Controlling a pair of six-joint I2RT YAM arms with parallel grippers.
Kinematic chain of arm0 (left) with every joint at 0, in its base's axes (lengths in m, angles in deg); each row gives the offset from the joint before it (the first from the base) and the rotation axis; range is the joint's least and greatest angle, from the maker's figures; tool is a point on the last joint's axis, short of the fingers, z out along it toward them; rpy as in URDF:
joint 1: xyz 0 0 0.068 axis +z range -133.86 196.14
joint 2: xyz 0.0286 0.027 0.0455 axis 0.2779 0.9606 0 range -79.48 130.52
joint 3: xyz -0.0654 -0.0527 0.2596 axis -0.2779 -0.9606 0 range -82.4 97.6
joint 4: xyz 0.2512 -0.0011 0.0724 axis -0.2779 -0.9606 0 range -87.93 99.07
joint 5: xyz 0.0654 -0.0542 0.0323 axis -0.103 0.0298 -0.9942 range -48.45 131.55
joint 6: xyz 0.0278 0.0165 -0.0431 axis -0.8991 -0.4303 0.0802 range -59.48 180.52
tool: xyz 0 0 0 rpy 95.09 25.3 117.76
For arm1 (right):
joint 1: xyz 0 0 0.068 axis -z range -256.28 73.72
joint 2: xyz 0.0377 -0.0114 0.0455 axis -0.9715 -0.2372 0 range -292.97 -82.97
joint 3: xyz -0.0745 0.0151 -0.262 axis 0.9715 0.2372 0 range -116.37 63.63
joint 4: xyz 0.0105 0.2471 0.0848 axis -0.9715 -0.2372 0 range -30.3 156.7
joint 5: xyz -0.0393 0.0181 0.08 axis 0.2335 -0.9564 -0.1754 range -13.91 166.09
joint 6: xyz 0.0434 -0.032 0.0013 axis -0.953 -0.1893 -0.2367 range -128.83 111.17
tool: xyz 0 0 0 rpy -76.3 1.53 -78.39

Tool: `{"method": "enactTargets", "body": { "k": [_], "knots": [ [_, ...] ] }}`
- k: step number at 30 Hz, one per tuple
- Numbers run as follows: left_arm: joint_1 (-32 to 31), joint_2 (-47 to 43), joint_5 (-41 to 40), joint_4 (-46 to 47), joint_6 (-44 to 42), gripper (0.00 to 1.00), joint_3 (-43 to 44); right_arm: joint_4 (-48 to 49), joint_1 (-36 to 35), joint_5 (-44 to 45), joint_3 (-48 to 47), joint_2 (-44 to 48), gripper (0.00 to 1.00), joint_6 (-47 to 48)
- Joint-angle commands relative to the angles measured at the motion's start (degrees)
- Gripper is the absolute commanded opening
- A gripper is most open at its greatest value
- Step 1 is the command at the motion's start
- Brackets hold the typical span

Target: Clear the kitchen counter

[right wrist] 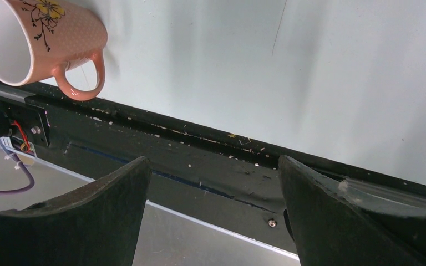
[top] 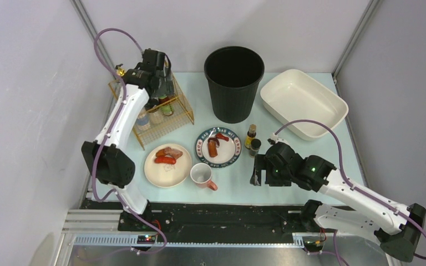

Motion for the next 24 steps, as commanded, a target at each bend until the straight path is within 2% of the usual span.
{"method": "enactTargets", "body": {
  "k": [1,8,18,24],
  "knots": [
    [0.33,-4.83,-0.37,0.14,-1.23,0.85,-0.79,-0.08,-0.34,0.38,-0.04,0.82,0.89,-1.36],
    [0.29,-11.16,2.91,0.09,-3.04,0.99,-2.21,-0.67,-0.44,0.70,-0.44,0.80,0.89,-1.93],
    [-1.36,-22.15,13.30,0.10,-4.39,1.00,-7.81,-2.81,-0.43,3.12,-2.42,0.36,0.89,-0.87],
    [-8.13,-30.08,14.30,-0.14,-3.41,1.00,-13.39,-4.30,-0.26,4.64,-2.95,1.07,0.89,0.01]
  ]
}}
